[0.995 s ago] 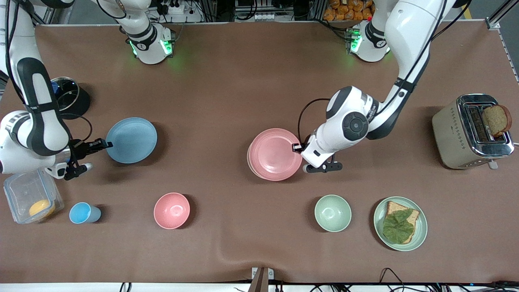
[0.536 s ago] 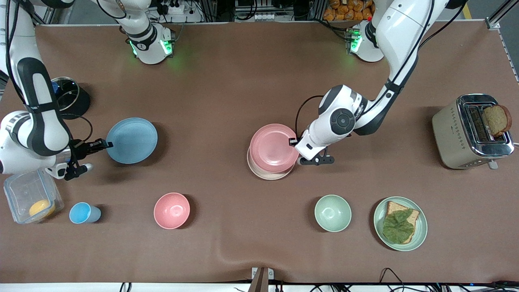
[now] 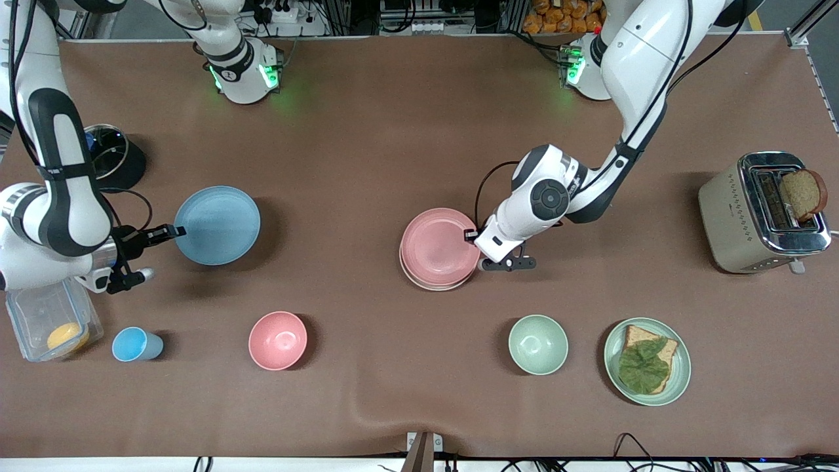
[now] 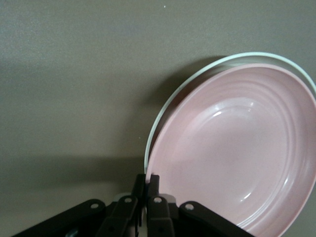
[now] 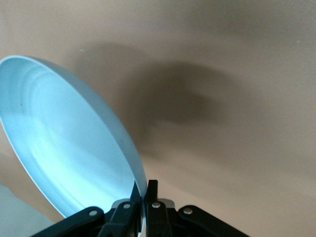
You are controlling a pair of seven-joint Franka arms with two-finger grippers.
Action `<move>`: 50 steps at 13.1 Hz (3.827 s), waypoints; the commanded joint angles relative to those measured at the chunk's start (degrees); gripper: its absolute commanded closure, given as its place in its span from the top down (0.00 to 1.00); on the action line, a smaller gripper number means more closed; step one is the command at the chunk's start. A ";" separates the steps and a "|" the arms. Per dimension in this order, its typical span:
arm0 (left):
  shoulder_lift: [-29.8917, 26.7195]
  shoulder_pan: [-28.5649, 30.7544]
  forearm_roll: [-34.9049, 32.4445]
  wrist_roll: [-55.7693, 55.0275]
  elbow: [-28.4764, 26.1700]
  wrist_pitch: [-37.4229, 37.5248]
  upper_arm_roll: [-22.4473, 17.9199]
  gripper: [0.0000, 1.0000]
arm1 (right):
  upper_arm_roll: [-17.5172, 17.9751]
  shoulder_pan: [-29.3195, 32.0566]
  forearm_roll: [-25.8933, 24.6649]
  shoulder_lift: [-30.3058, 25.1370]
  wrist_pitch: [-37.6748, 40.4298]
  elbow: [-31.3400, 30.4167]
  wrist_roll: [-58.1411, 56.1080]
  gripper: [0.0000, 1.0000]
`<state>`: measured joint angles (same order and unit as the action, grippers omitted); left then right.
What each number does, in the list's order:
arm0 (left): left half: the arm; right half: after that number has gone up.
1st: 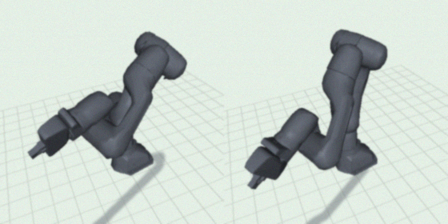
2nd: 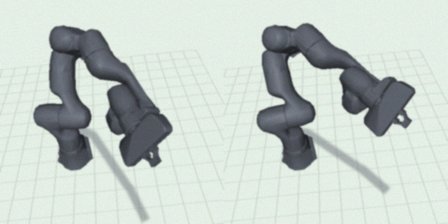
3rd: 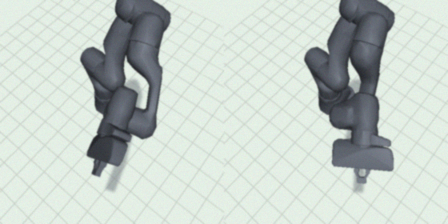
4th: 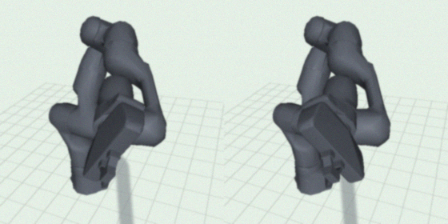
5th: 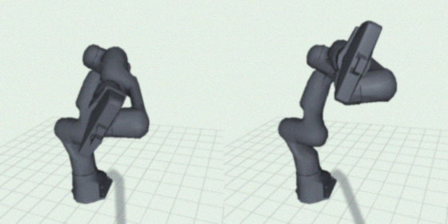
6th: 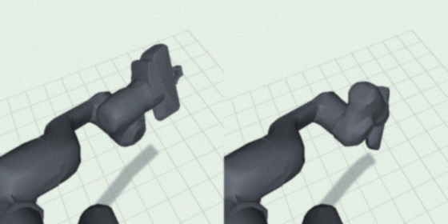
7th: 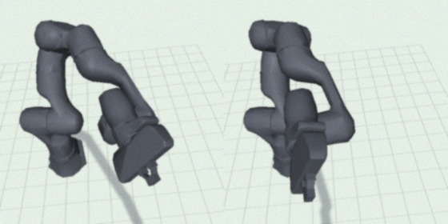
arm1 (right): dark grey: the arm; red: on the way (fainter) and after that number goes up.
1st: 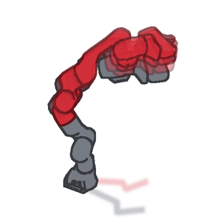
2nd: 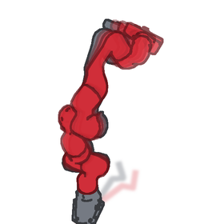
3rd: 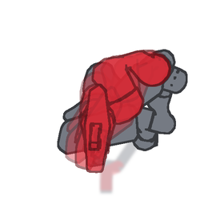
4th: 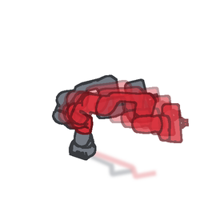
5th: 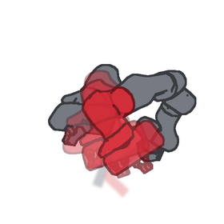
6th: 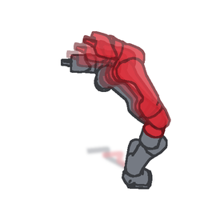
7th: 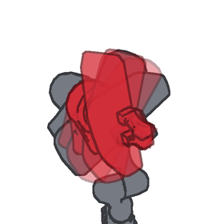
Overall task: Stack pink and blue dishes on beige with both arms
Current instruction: 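Carry the blue plate with the right gripper while the left gripper withdraws, then lower the blue plate onto the pink plate and open the right gripper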
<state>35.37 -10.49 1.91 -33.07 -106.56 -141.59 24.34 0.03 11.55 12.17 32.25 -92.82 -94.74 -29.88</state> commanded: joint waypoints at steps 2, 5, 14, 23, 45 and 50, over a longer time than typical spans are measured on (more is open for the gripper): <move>1.10 -0.50 -1.56 -1.74 0.83 -1.31 -0.17 0.00 | 0.32 -2.23 3.90 0.27 5.26 3.59 6.67 0.00; 1.98 -1.02 -1.65 -1.74 2.05 -1.75 -0.17 0.00 | 0.32 -3.64 6.11 0.27 7.56 5.27 9.65 0.00; -2.21 0.64 -1.91 -1.83 2.77 -1.15 -0.44 1.00 | 0.32 -12.07 12.26 -0.26 7.48 6.59 25.73 0.00; -25.86 21.79 -5.52 13.60 12.15 36.42 -0.79 1.00 | 0.23 -28.14 20.00 1.84 -3.05 7.73 45.95 0.00; -32.47 31.14 -3.14 25.42 24.91 60.55 -0.35 1.00 | 0.32 -42.40 31.43 11.96 -26.10 8.61 47.02 1.00; -32.73 31.40 -2.97 25.42 24.82 61.00 -0.70 1.00 | -0.03 -40.48 30.90 10.91 -24.87 10.81 46.67 1.00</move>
<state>3.69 20.32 -2.15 -8.15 -81.57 -81.63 23.81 0.52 -29.98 42.07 43.46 -118.91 -85.86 16.57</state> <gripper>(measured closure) 0.000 0.322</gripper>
